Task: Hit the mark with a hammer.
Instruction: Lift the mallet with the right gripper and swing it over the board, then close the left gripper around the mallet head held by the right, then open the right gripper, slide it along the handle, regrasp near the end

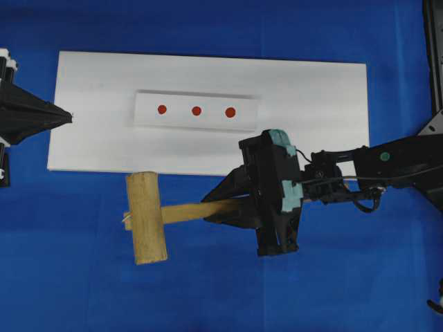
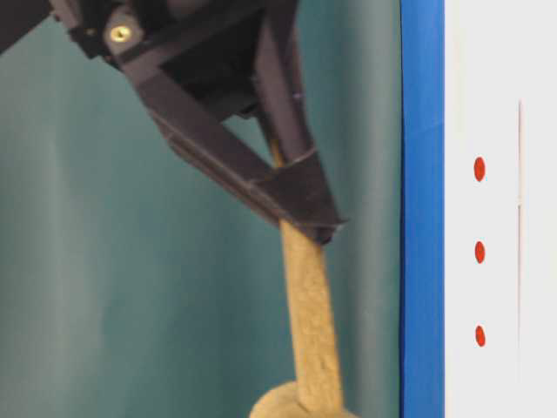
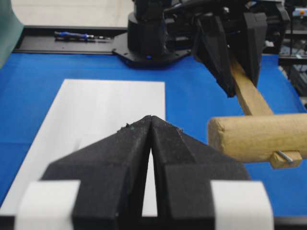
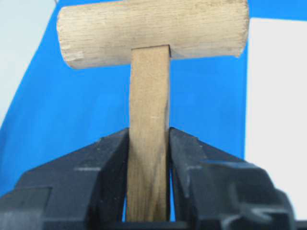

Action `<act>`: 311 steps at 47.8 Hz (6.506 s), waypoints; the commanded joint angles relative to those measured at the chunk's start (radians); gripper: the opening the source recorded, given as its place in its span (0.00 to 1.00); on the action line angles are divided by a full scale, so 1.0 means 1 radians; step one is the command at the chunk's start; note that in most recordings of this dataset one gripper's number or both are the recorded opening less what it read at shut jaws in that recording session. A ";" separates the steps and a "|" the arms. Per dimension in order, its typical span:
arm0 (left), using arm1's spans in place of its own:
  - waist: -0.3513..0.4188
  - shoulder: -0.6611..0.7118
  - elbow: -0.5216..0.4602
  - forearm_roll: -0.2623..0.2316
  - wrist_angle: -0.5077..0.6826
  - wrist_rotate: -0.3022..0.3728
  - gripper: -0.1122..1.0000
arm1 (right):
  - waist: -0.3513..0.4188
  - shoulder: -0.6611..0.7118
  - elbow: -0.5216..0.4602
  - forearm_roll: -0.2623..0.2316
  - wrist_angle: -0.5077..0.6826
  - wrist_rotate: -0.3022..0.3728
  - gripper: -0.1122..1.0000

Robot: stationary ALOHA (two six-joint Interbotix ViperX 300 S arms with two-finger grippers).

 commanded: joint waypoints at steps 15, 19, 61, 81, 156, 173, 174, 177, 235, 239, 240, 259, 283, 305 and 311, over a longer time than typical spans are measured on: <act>-0.002 0.003 -0.012 -0.002 -0.005 -0.002 0.10 | -0.087 -0.031 -0.025 -0.005 -0.015 -0.037 0.19; -0.002 0.003 -0.012 -0.002 -0.006 -0.002 0.10 | -0.133 -0.035 -0.021 -0.009 -0.014 -0.067 0.19; -0.002 0.003 -0.012 -0.002 -0.005 -0.046 0.10 | -0.272 -0.061 0.008 -0.058 -0.189 -0.667 0.19; -0.002 0.003 -0.014 -0.002 -0.006 -0.069 0.10 | -0.264 -0.061 0.031 -0.057 -0.345 -1.111 0.19; 0.041 0.190 -0.080 -0.009 -0.160 -0.164 0.94 | -0.262 -0.061 0.037 -0.055 -0.357 -1.200 0.19; 0.055 0.445 -0.209 -0.009 -0.290 -0.158 0.94 | -0.262 -0.061 0.040 -0.055 -0.357 -1.200 0.19; 0.055 0.457 -0.218 -0.009 -0.290 -0.158 0.94 | -0.262 -0.061 0.040 -0.055 -0.356 -1.200 0.19; 0.057 0.486 -0.238 -0.009 -0.290 -0.158 0.94 | -0.262 -0.061 0.040 -0.054 -0.356 -1.200 0.19; 0.046 0.514 -0.259 -0.008 -0.267 -0.153 0.49 | -0.262 -0.061 0.032 -0.026 -0.302 -1.198 0.20; 0.046 0.514 -0.261 -0.008 -0.267 -0.152 0.50 | -0.262 -0.061 0.032 -0.023 -0.285 -1.197 0.33; 0.046 0.514 -0.259 -0.008 -0.267 -0.152 0.49 | -0.262 -0.061 0.031 -0.021 -0.284 -1.197 0.38; 0.046 0.512 -0.259 -0.008 -0.267 -0.149 0.49 | -0.262 -0.095 0.057 -0.014 -0.259 -1.197 0.98; 0.017 0.509 -0.267 -0.003 -0.216 -0.029 0.49 | -0.298 -0.126 0.040 0.512 0.020 -1.083 0.98; 0.008 0.509 -0.267 -0.003 -0.198 -0.015 0.49 | -0.310 -0.126 0.021 0.618 0.183 -1.058 0.91; 0.005 0.509 -0.267 -0.003 -0.198 -0.015 0.50 | -0.311 -0.127 0.023 0.618 0.141 -1.057 0.80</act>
